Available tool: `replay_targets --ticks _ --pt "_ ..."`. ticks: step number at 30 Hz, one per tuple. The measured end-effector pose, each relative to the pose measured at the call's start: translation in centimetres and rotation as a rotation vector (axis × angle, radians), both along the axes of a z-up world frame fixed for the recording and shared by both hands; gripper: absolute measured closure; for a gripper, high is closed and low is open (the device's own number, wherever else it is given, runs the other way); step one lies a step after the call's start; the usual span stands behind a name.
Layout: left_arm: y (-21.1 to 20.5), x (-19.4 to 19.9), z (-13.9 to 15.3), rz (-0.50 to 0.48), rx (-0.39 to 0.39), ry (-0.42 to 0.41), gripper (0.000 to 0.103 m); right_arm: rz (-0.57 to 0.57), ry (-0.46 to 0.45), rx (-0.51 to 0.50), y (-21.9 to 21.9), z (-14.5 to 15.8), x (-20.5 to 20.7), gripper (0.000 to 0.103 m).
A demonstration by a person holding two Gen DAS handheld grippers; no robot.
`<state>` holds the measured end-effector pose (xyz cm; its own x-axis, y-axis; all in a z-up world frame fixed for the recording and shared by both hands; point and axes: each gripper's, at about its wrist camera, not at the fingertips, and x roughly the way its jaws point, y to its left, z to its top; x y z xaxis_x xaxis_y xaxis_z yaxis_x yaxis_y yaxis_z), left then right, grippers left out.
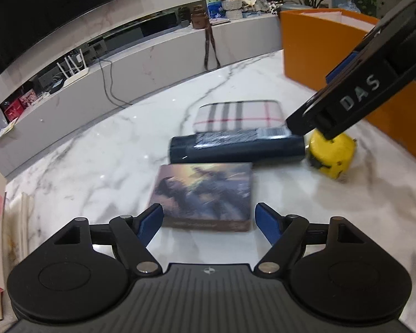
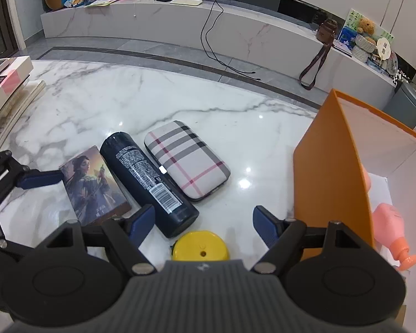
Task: Organize rigid objects
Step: 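Grasp the picture book box with the left tool while the right tool grasps the navy spray can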
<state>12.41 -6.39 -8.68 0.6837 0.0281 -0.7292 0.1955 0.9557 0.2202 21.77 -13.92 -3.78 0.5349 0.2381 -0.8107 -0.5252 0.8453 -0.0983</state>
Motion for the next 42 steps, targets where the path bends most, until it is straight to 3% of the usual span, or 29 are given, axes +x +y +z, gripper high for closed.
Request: replay_targets --ticks 3,11,15,17,25,29,32,34,35,42 --pt "2.1 -0.2 0.2 0.037 -0.019 0.012 0.011 0.003 0.003 0.007 0.3 -0.1 0.3 0.024" --pt "8.6 -0.9 1.2 0.258 -0.022 0.027 0.012 0.053 0.032 0.003 1.6 -1.0 0.5 0.024" --pt "7.6 -0.9 2.2 0.193 -0.148 -0.002 0.012 0.103 0.03 0.002 2.9 -1.6 0.5 0.024" --pt "6.3 -0.6 2.1 0.16 -0.17 -0.007 0.012 0.13 0.031 -0.005 3.5 -1.9 0.6 0.025" --pt "2.4 1.4 -0.2 0.177 -0.031 -0.064 0.009 0.186 0.023 -0.088 4.4 -3.7 1.6 0.031" --pt "2.8 2.0 -1.0 0.201 -0.013 -0.068 0.008 0.21 0.021 -0.096 4.3 -4.1 1.7 0.032" --pt "4.6 2.1 -1.0 0.224 -0.102 -0.05 0.009 0.23 0.008 -0.11 4.4 -4.2 1.5 0.034" --pt "5.9 1.8 -1.0 0.214 -0.191 -0.027 0.024 0.244 0.004 -0.121 4.5 -4.3 1.3 0.041" --pt "6.4 1.7 -0.9 0.212 -0.219 -0.018 0.026 0.25 0.014 -0.118 4.5 -4.2 1.2 0.045" --pt "8.2 -1.1 -0.3 0.14 -0.21 0.043 0.029 0.289 0.099 -0.117 4.6 -3.9 -0.2 0.058"
